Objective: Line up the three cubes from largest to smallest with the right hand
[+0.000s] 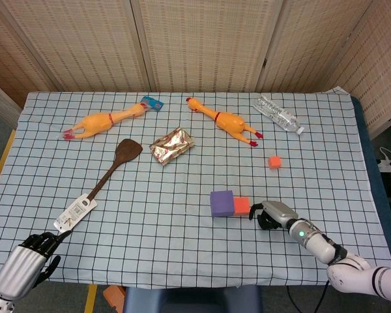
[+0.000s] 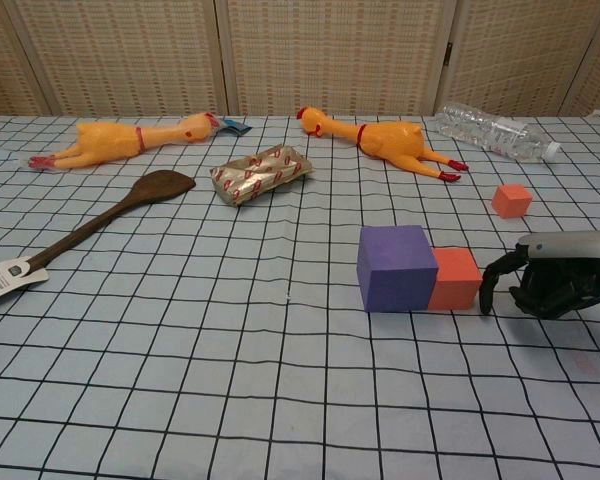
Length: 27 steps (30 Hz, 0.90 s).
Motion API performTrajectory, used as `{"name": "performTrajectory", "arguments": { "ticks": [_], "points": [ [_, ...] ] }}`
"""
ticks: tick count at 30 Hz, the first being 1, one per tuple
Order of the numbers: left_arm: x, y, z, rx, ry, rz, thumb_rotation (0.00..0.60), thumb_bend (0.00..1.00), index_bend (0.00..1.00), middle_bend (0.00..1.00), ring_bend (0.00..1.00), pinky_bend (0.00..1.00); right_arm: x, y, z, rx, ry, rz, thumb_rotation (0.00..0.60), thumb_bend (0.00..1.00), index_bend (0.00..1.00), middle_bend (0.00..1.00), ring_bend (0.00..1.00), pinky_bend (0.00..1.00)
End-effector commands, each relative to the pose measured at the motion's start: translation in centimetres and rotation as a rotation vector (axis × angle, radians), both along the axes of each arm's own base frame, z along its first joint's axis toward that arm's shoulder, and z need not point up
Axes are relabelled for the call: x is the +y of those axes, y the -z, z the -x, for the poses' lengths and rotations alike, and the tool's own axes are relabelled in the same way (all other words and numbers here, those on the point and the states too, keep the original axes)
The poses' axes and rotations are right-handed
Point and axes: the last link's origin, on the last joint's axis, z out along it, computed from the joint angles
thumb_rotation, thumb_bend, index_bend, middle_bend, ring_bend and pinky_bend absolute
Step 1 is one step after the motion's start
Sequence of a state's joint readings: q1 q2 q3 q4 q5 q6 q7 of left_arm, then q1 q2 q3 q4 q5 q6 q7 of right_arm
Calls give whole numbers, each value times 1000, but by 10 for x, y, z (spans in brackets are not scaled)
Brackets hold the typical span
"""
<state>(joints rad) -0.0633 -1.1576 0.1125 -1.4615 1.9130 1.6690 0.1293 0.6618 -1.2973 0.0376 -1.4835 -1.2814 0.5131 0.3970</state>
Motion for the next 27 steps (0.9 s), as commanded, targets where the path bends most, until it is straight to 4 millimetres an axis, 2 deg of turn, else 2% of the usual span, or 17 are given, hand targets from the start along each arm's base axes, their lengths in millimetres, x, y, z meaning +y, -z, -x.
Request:
{"name": "performTrajectory", "arguments": {
  "ticks": [1, 12, 27],
  "points": [
    [0, 0, 0, -2, -1, -1, 600, 451, 194, 398, 319, 425, -1, 2, -2, -3, -2, -15, 600, 705, 432, 905, 960, 980],
    [0, -1, 0, -5, -1, -2, 600, 450, 194, 398, 319, 425, 2, 6, -5, -20, -11, -62, 600, 707, 405, 907, 963, 980],
    [1, 0, 0, -1, -2, -2, 600, 450, 193, 398, 320, 425, 2, 2, -3, -42, -30, -37, 600, 707, 386, 907, 963, 980]
  ]
}}
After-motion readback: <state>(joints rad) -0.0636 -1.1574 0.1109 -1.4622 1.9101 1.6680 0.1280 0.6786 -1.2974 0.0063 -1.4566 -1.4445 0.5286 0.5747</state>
